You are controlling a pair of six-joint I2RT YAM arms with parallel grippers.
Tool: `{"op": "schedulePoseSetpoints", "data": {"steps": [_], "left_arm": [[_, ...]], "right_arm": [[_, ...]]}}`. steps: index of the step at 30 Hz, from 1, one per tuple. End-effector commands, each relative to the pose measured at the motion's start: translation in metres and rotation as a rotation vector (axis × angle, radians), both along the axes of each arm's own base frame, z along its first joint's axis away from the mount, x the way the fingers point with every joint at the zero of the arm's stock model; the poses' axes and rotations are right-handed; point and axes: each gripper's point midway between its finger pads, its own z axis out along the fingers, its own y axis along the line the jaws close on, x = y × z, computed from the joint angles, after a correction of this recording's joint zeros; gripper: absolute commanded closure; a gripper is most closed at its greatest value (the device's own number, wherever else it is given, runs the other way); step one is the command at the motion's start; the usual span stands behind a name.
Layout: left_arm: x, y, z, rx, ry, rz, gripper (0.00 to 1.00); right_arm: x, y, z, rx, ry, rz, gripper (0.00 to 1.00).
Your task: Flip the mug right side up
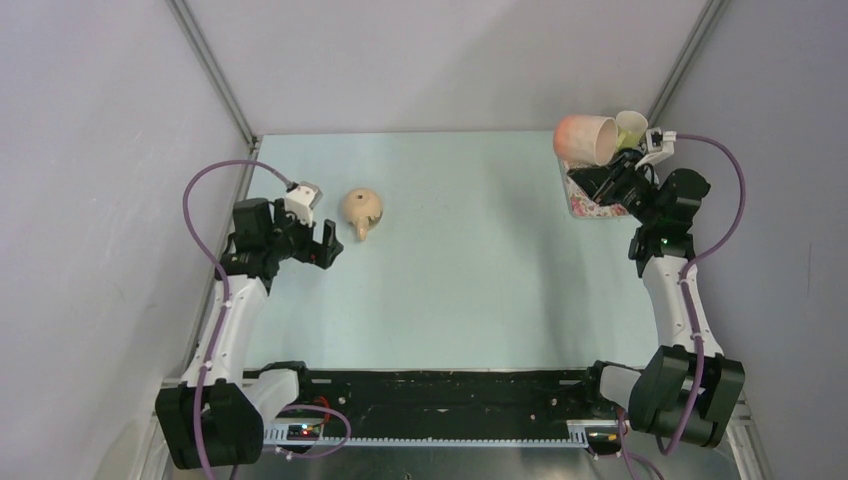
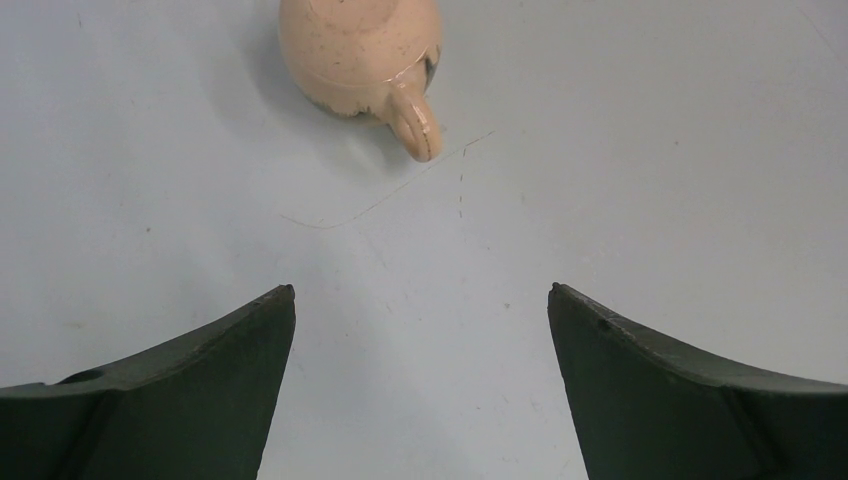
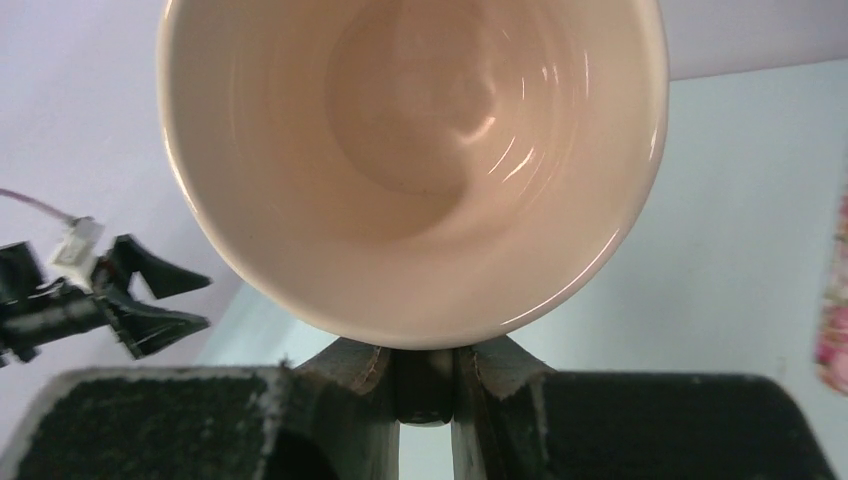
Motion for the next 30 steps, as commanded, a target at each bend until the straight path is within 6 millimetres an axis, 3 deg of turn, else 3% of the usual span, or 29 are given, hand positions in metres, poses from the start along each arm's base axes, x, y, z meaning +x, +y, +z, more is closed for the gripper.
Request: {"op": "schedulePoseSetpoints", "data": {"steps": [1, 5, 12, 16, 19, 21, 25, 30], "left_arm": [[0.008, 0.010, 0.013, -0.002, -0.034, 0.044, 0.02], [0.006, 0.014, 0.013, 0.012, -0.051, 0.044, 0.02], [0.004, 0.046, -0.002, 0.105, 0.010, 0.122, 0.02], [0.007, 0.053, -0.008, 0.138, 0.035, 0.123, 0.02], [0.016, 0.036, -0.008, 0.009, 0.083, 0.105, 0.02], [0.015, 0.025, -0.012, -0.044, 0.111, 0.067, 0.02], [0.008, 0.037, -0.008, -0.003, 0.094, 0.142, 0.02], [0.002, 0.029, 0.003, -0.010, 0.030, 0.085, 0.02]], "right_arm": [[0.014, -0.023, 0.039, -0.146, -0.149, -0.108, 1.00], [0.020, -0.043, 0.026, -0.198, -0.111, -0.171, 1.00], [0.030, -0.109, 0.011, -0.292, -0.049, -0.344, 1.00], [0.031, -0.134, -0.003, -0.260, 0.010, -0.388, 1.00], [0.031, -0.140, -0.003, -0.243, 0.025, -0.412, 1.00], [0.033, -0.132, 0.001, -0.280, 0.010, -0.409, 1.00], [0.030, -0.121, 0.015, -0.300, -0.028, -0.404, 1.00], [0.032, -0.124, 0.012, -0.378, -0.044, -0.422, 1.00]]}}
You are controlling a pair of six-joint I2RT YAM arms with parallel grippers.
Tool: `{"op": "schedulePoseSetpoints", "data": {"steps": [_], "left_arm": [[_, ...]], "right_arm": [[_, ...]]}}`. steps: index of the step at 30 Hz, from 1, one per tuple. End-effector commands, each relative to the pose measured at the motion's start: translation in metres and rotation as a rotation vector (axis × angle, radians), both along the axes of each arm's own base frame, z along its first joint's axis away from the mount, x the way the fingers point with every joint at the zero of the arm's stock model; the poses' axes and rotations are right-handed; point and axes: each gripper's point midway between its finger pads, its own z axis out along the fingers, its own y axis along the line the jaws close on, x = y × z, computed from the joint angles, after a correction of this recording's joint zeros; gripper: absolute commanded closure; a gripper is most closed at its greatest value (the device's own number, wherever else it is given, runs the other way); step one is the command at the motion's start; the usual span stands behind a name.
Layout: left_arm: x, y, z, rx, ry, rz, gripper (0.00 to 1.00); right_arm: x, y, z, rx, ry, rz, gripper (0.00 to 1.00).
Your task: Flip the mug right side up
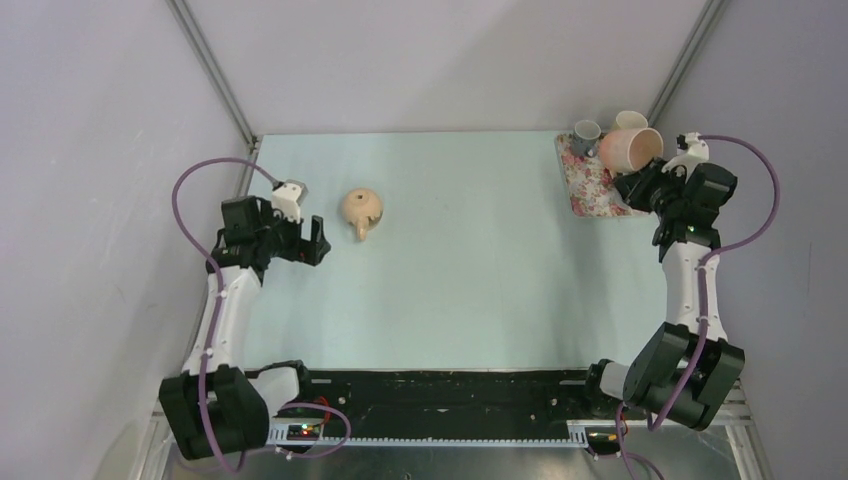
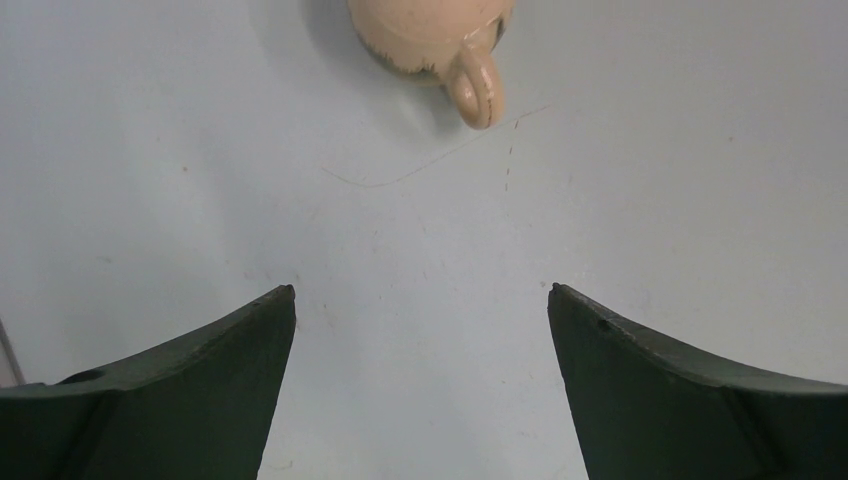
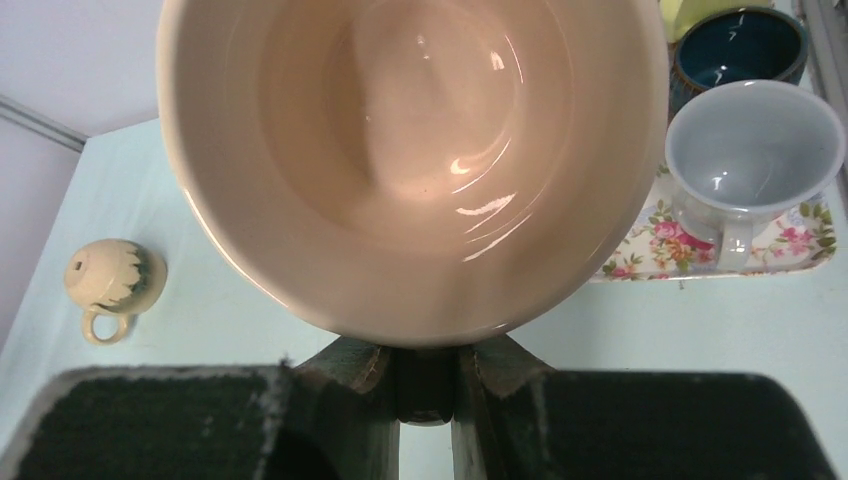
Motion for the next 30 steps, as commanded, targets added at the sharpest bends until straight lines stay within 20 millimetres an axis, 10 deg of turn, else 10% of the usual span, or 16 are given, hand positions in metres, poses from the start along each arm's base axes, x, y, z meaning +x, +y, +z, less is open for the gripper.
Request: {"op": "schedulePoseSetpoints", "data": {"steps": [1, 16, 30], "left_arm": [[-0.002, -0.009, 0.021, -0.023, -0.087, -0.045, 0.02], [-0.010, -0.015, 0.028, -0.044, -0.125, -0.091, 0.02], [-0.006, -0.016, 0.021, -0.053, -0.099, -0.109, 0.02]], "right_arm": [[0.007, -0.010, 0.067, -0.178, -0.202, -0.020, 1.00], [0.032, -0.012, 0.037, -0.321, -0.081, -0.047, 1.00], [0.128, 0.009, 0.007, -0.505, 0.076, -0.010, 1.00]]}}
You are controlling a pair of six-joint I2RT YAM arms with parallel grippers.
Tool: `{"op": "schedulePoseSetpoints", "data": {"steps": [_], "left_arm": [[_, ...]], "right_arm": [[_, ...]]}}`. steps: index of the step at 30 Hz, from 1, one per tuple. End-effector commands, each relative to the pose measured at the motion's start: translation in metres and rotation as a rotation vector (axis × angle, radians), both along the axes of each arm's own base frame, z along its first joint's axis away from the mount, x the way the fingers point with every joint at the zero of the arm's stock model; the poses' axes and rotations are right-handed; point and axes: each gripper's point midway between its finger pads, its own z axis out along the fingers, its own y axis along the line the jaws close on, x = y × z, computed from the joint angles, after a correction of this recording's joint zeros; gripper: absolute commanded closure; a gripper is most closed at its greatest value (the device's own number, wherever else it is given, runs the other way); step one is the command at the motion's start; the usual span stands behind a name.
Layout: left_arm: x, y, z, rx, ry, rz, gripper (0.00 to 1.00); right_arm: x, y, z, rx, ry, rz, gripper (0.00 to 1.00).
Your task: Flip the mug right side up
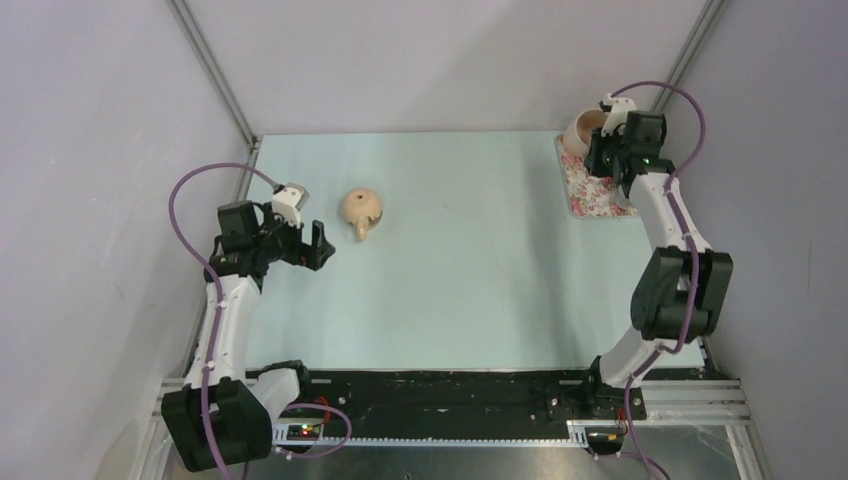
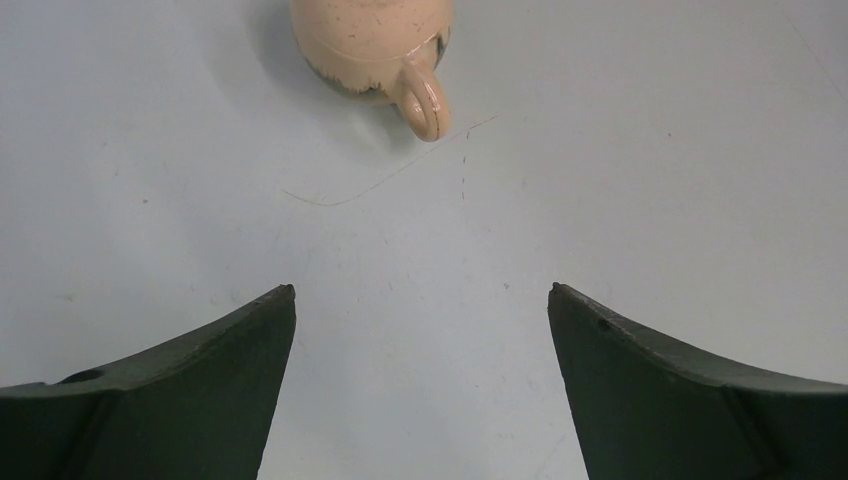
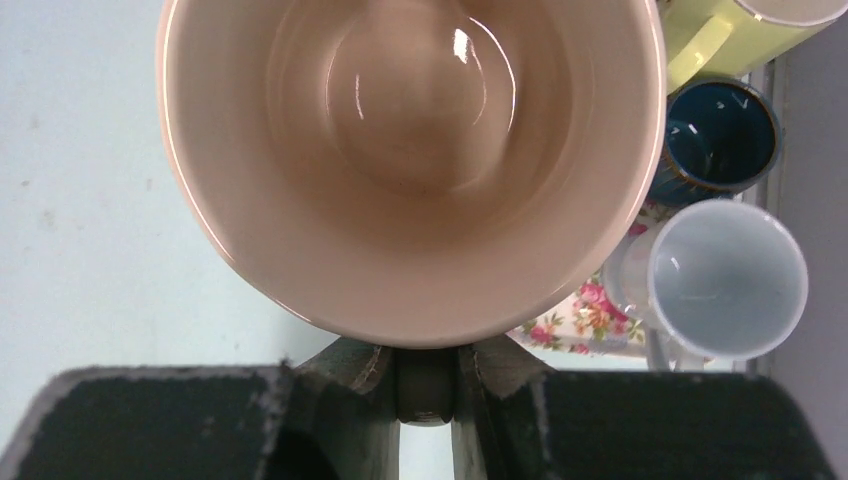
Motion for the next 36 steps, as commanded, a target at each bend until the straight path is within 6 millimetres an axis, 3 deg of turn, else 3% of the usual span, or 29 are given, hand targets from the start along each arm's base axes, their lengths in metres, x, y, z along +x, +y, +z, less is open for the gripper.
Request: {"op": "schedulePoseSetpoints", "data": {"steps": [1, 6, 17, 25, 36], "left_arm": [[0.006, 0.001, 0.001, 0.001, -0.009, -0.016, 0.02], [0.005, 0.004, 0.000, 0.019, -0.014, -0.012, 0.02], [0.004, 0.005, -0.004, 0.033, -0.012, -0.012, 0.02], [0.003, 0.005, -0.002, 0.033, -0.020, -0.012, 0.02], [0.004, 0.003, -0.003, 0.020, -0.011, -0.021, 0.02]], "right_arm": [[0.041, -0.020, 0.047, -0.077, -0.118, -0.058, 1.00], [0.065, -0.027, 0.028, -0.102, -0.035, -0.058, 1.00], [0.090, -0.032, -0.012, -0.111, 0.032, -0.051, 1.00], [0.093, -0.033, -0.036, -0.081, 0.086, -0.057, 1.00], [0.093, -0.052, -0.079, -0.051, 0.161, -0.087, 1.00]]}}
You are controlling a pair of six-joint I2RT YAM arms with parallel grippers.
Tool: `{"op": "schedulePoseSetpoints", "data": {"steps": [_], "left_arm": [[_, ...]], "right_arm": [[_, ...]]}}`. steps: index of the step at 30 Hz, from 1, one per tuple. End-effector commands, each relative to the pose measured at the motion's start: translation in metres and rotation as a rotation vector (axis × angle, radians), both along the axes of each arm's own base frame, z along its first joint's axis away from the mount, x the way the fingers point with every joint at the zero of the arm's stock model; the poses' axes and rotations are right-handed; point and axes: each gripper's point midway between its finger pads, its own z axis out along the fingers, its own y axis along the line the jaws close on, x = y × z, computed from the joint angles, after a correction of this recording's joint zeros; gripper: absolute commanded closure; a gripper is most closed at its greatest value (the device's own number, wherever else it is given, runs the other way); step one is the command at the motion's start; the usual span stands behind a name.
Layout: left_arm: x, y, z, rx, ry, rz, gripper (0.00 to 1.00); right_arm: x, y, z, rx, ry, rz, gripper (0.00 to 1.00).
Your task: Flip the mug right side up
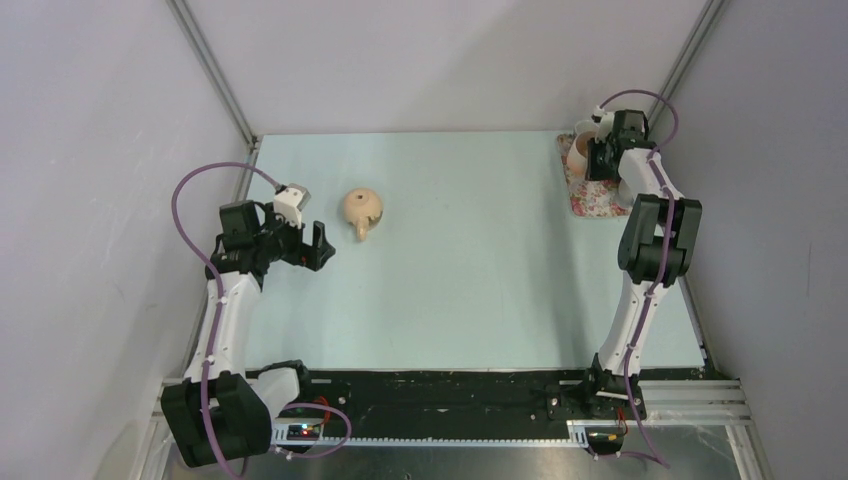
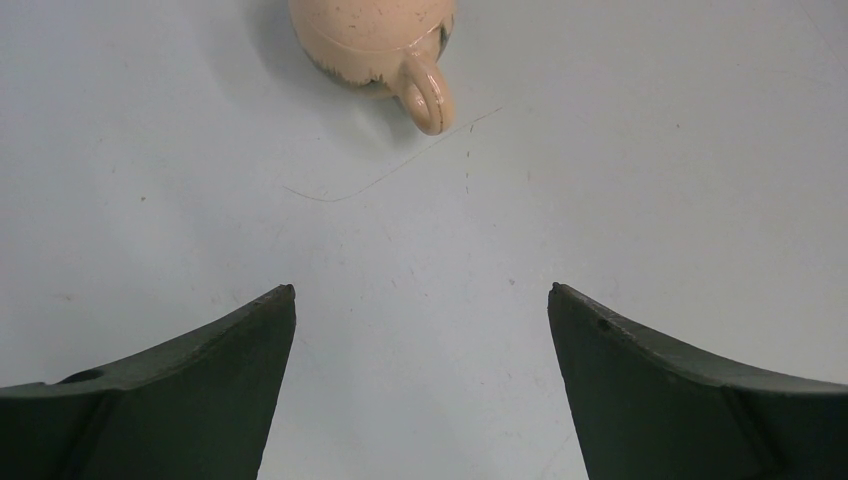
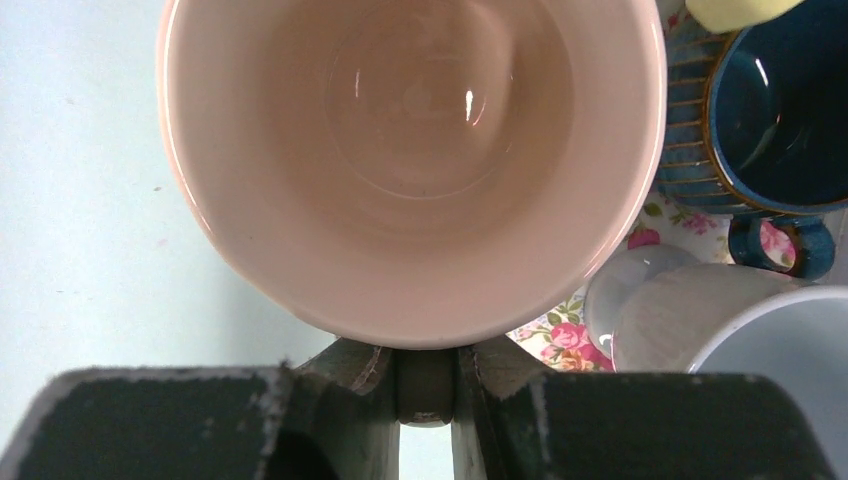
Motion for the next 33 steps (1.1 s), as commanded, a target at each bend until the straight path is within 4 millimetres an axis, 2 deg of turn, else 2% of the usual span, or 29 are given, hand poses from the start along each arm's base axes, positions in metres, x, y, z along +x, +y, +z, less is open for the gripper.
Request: {"op": "schedulePoseSetpoints", "data": {"steps": [1, 9, 15, 31, 33], "left_arm": [[0.003, 0.002, 0.006, 0.012, -0.035, -0.011, 0.02], [0.003, 0.002, 0.004, 0.010, -0.029, -0.011, 0.02], [0.003, 0.002, 0.004, 0.008, -0.027, -0.012, 0.02], [0.003, 0.002, 0.004, 0.008, -0.029, -0.013, 0.02], [0.003, 0.001, 0.004, 0.007, -0.028, -0.014, 0.02]], "right_arm": [[0.028, -0.010, 0.033, -0.005, -0.133, -0.012, 1.00], [0.028, -0.012, 0.029, -0.012, -0.124, -0.020, 1.00], [0.028, -0.016, 0.013, -0.027, -0.089, -0.026, 1.00], [0.029, -0.016, 0.001, -0.039, -0.036, -0.033, 1.00], [0.029, -0.016, 0.000, -0.042, -0.033, -0.035, 0.97]]}}
